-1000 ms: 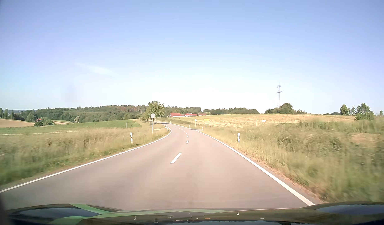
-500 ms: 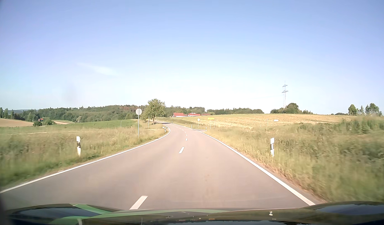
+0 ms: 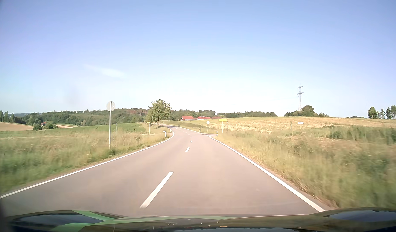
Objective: Follow the waypoints while adhering to traffic rules and regulations
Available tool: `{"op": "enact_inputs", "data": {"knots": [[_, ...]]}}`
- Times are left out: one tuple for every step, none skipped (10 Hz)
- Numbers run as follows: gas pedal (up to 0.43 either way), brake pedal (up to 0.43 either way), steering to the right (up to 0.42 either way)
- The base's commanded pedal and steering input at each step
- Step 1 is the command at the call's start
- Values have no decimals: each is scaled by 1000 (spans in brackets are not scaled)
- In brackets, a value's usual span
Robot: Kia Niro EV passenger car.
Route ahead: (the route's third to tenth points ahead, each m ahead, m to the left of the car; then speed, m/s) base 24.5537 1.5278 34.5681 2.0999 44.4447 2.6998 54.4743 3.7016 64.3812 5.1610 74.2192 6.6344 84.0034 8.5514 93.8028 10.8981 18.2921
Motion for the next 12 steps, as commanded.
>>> {"op": "enact_inputs", "data": {"knots": [[177, 0, -9], [177, 0, -10], [177, 0, -11], [177, 0, -12], [177, 0, -12], [177, 0, -12], [177, 0, -12], [177, 0, -12], [177, 0, -12], [177, 0, -12], [169, 0, -12], [138, 0, -12]]}}
